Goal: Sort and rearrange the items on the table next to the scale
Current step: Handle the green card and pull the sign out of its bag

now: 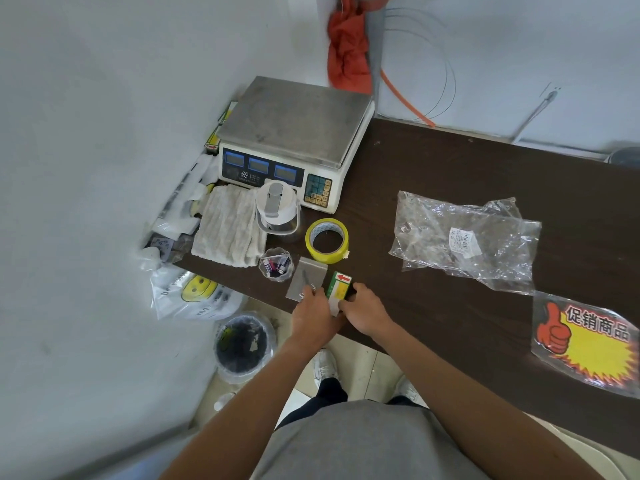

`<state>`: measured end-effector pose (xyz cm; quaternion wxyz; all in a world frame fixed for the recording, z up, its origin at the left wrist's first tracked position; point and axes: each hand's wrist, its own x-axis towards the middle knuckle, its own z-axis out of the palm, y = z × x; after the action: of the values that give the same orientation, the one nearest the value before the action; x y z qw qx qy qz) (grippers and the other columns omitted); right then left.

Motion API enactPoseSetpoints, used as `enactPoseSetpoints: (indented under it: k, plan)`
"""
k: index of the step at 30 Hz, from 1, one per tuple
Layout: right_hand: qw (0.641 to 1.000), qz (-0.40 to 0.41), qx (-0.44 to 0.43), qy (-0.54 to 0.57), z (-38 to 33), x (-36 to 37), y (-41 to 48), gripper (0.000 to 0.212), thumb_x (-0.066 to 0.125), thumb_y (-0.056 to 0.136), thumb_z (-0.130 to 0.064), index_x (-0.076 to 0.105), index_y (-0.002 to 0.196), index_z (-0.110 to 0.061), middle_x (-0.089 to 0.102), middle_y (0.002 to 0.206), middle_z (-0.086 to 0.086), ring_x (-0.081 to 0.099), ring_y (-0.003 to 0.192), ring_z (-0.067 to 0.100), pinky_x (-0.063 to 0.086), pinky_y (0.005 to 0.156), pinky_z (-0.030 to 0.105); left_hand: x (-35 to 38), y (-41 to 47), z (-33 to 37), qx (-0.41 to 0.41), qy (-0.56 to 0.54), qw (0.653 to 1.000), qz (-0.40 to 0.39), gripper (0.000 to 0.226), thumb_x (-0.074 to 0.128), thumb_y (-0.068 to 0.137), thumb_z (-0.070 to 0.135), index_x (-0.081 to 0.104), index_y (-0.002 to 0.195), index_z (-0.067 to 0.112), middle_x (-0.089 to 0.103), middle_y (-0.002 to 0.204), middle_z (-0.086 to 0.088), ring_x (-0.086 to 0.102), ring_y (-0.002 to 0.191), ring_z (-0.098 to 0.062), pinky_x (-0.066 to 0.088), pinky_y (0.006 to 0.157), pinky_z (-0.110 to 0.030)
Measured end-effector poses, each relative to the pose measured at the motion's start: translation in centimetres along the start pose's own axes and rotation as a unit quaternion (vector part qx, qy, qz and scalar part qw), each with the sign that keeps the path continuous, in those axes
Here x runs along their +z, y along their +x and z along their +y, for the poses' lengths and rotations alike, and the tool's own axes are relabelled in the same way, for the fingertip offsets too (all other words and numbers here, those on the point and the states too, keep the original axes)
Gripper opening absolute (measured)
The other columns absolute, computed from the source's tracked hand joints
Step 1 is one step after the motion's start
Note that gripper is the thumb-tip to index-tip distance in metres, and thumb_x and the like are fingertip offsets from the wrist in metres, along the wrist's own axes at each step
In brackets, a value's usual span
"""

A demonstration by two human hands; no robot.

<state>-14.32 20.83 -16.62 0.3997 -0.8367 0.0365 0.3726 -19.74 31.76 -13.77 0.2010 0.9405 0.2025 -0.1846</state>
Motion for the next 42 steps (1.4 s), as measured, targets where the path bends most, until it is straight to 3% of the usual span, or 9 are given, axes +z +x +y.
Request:
enactPoseSetpoints:
  k: [4, 8, 11, 15, 23, 31, 35, 37, 42]
  plan:
    - [1.0, 0.027, 0.0, 0.01, 0.7, -1.5, 0.1, 0.066, 0.064, 0.088, -0.027, 0.039, 0.145, -0.007, 0.061, 0.126, 0.015, 0.052, 0.125, 0.029, 0.042, 0.101, 0.038, -0.9, 0.3, 1.4, 0.021, -0.013, 0.998, 0.05, 0.054, 0.064, 0.088, 0.045, 0.049, 0.13, 0.015, 0.046, 0.127, -0.009, 0.062, 0.11, -0.029, 0.056, 0.087, -0.04]
    - [0.998, 0.058, -0.004, 0.028, 1.3, -3.6, -0.2, 0.058, 0.062, 0.087, -0.027, 0.045, 0.139, -0.009, 0.065, 0.118, 0.014, 0.059, 0.113, 0.025, 0.046, 0.097, 0.038, -0.9, 0.3, 3.5, 0.077, -0.038, 0.995, 0.043, 0.048, 0.069, 0.089, 0.032, 0.051, 0.131, 0.018, 0.047, 0.129, -0.005, 0.06, 0.109, -0.024, 0.054, 0.089, -0.039]
    - [0.996, 0.086, -0.02, 0.029, 2.0, -5.6, -1.0, 0.049, 0.063, 0.088, -0.028, 0.052, 0.133, -0.012, 0.065, 0.117, 0.011, 0.062, 0.108, 0.024, 0.047, 0.096, 0.038, -0.2, 0.2, 5.5, 0.127, -0.063, 0.989, 0.042, 0.029, 0.066, 0.089, 0.026, 0.059, 0.116, 0.018, 0.057, 0.115, -0.001, 0.064, 0.098, -0.021, 0.053, 0.083, -0.036]
    - [0.991, 0.134, -0.031, -0.001, 4.1, -8.7, -2.7, 0.03, 0.062, 0.092, -0.026, 0.063, 0.12, -0.016, 0.061, 0.117, 0.005, 0.06, 0.108, 0.022, 0.046, 0.095, 0.034, 1.3, 0.1, 8.4, 0.164, -0.096, 0.982, 0.004, 0.014, 0.064, 0.087, 0.026, 0.064, 0.1, 0.019, 0.068, 0.096, 0.0, 0.066, 0.09, -0.023, 0.053, 0.079, -0.039]
    - [0.975, 0.22, 0.012, 0.003, 10.8, -14.6, -6.3, 0.021, 0.058, 0.093, -0.023, 0.065, 0.111, -0.017, 0.06, 0.114, 0.003, 0.061, 0.105, 0.023, 0.046, 0.094, 0.035, 4.6, 0.0, 15.0, 0.165, -0.106, 0.971, -0.137, 0.022, 0.066, 0.089, 0.03, 0.07, 0.11, 0.023, 0.073, 0.108, 0.006, 0.066, 0.105, -0.013, 0.052, 0.094, -0.031]
    - [0.941, 0.327, 0.074, 0.051, 17.5, -20.7, -9.1, 0.033, 0.058, 0.094, -0.023, 0.053, 0.124, -0.011, 0.062, 0.118, 0.009, 0.059, 0.111, 0.033, 0.046, 0.087, 0.037, 7.0, -1.1, 21.4, 0.116, -0.184, 0.946, -0.242, 0.019, 0.067, 0.087, 0.029, 0.072, 0.104, 0.024, 0.07, 0.105, 0.009, 0.065, 0.105, -0.012, 0.051, 0.099, -0.033]
    - [0.922, 0.37, 0.109, 0.01, 21.0, -23.4, -10.3, 0.043, 0.057, 0.097, -0.028, 0.048, 0.132, -0.003, 0.051, 0.13, 0.02, 0.054, 0.118, 0.043, 0.044, 0.093, 0.046, 7.7, -2.1, 24.7, 0.134, -0.197, 0.938, -0.253, 0.018, 0.067, 0.088, 0.021, 0.072, 0.104, 0.016, 0.069, 0.095, 0.005, 0.064, 0.097, -0.014, 0.048, 0.089, -0.029]
    - [0.912, 0.383, 0.147, 0.003, 22.9, -24.7, -10.6, 0.051, 0.064, 0.092, -0.026, 0.046, 0.133, -0.002, 0.049, 0.132, 0.021, 0.052, 0.12, 0.043, 0.044, 0.096, 0.048, 7.9, -2.9, 26.1, 0.153, -0.166, 0.937, -0.266, 0.019, 0.065, 0.088, 0.025, 0.067, 0.105, 0.017, 0.067, 0.099, 0.003, 0.065, 0.099, -0.017, 0.049, 0.092, -0.03]
    - [0.892, 0.394, 0.221, -0.002, 26.3, -27.5, -11.5, 0.061, 0.071, 0.086, -0.03, 0.045, 0.133, -0.001, 0.045, 0.131, 0.022, 0.048, 0.122, 0.042, 0.044, 0.097, 0.049, 9.2, -4.5, 28.0, 0.181, -0.051, 0.929, -0.319, 0.06, 0.063, 0.087, 0.042, 0.052, 0.141, 0.018, 0.055, 0.145, 0.0, 0.052, 0.134, -0.017, 0.041, 0.113, -0.037]
